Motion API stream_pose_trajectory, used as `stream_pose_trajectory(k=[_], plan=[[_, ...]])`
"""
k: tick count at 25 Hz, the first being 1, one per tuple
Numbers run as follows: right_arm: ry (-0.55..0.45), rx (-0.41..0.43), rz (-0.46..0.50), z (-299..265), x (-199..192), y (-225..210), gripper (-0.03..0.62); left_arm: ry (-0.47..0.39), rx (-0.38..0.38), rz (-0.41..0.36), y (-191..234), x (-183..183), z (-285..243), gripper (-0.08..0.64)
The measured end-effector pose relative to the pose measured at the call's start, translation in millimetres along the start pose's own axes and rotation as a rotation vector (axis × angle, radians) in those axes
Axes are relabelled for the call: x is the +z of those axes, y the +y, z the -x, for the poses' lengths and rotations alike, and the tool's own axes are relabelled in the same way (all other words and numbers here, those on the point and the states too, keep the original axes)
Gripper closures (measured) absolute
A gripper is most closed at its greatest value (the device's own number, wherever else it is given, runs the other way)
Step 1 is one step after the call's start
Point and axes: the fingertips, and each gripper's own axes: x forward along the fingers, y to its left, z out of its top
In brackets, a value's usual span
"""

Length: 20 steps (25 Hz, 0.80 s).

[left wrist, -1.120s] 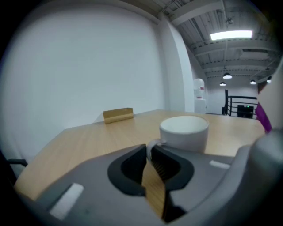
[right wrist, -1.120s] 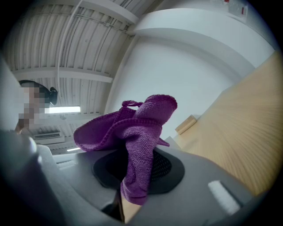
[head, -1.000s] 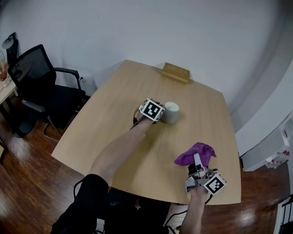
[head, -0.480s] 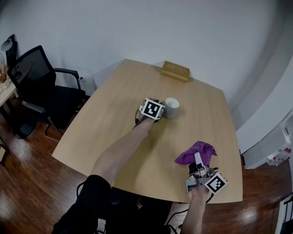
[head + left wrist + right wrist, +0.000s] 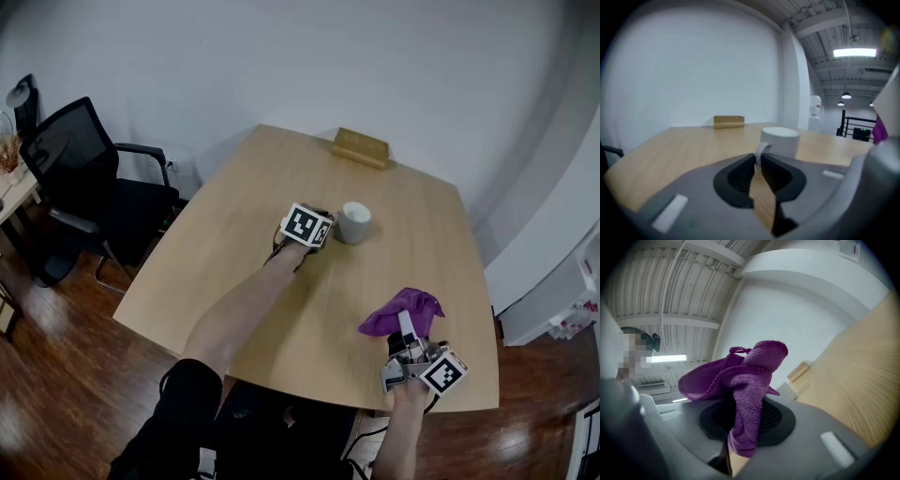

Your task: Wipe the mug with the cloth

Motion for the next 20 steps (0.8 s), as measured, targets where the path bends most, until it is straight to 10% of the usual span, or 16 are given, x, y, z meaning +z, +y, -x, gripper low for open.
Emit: stream_pose_trajectory(k=[14, 20], plan=[[-0.002, -0.007, 0.019, 14.6, -1.4, 11.4, 0.511, -0.042, 0.012, 0.022, 12.1, -1.5, 28.9, 0.468], [0.001, 0.053, -0.049, 17.7, -13.1, 28.0, 0.511, -0.224, -0.216, 0.171, -55.7, 14.4, 121.4, 0.468]])
